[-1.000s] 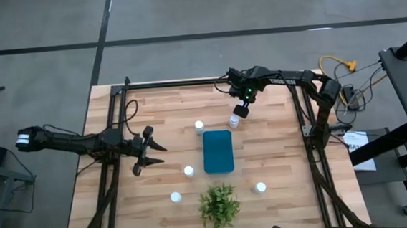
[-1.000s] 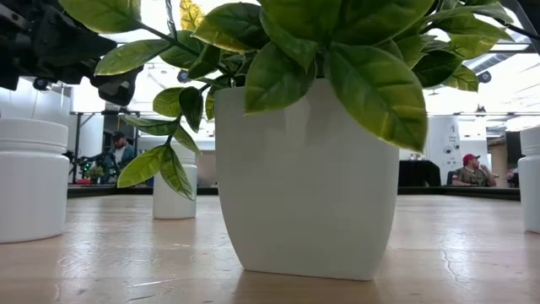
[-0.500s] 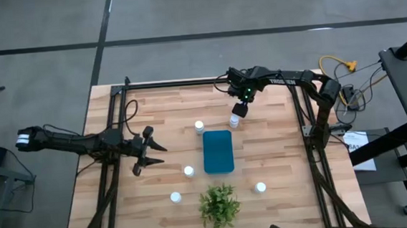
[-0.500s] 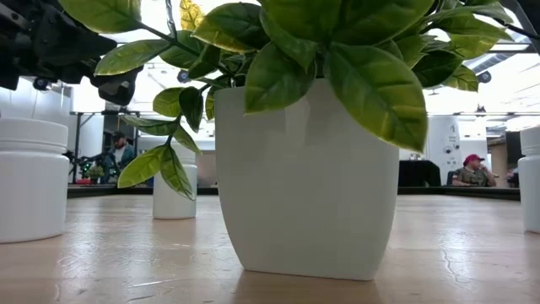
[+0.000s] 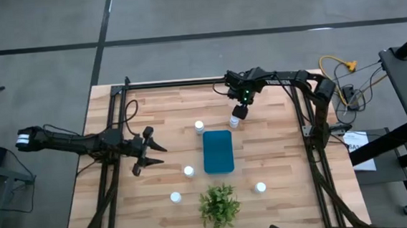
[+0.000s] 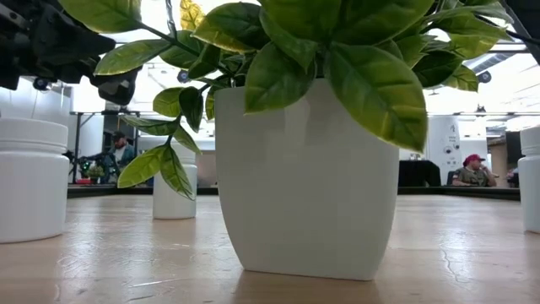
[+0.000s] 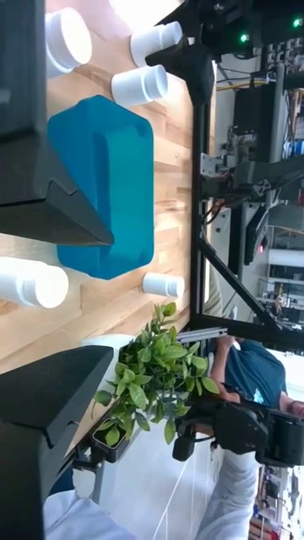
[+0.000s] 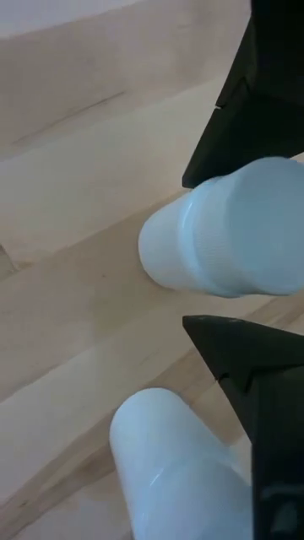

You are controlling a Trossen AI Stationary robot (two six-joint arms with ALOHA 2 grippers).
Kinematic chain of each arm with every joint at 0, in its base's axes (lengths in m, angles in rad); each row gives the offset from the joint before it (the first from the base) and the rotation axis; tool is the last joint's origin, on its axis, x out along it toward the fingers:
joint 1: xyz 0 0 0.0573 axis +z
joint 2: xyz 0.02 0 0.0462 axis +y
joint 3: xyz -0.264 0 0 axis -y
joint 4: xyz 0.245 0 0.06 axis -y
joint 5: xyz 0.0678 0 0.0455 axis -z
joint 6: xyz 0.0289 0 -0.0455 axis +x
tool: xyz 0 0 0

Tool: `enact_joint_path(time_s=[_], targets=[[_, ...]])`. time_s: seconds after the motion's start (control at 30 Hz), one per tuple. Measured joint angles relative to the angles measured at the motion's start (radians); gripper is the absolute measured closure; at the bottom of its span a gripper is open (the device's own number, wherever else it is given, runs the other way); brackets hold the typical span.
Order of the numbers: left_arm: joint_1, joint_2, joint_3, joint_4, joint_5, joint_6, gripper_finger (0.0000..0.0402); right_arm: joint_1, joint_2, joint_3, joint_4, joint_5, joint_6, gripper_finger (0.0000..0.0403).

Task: Pick and place pill bottles into a basket
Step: Put the white pill bottle into the blue bin

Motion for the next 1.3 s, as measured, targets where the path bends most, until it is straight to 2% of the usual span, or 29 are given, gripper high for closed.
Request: enact_joint_path(time_s=[0.2,0.43,0.87,1.3], targets=[[0.0,0.006,0.0,0.001,0.0,0.002,0.0214,0.0,0.005,0.0,-0.008,0.0,-0.007,0.018],[0.001,0.009,0.001,0.004,0.0,0.002,0.0214,0.0,-0.001,0.0,-0.045,0.0,-0.014,0.0238],[0.0,0.007,0.004,0.003,0.0,-0.015,0.0214,0.0,-0.023,0.018,-0.075,0.001,-0.042,0.0238],[0.0,0.007,0.001,0.001,0.0,-0.023,0.0214,0.056,-0.058,0.246,-0.264,-0.006,-0.051,0.0238]])
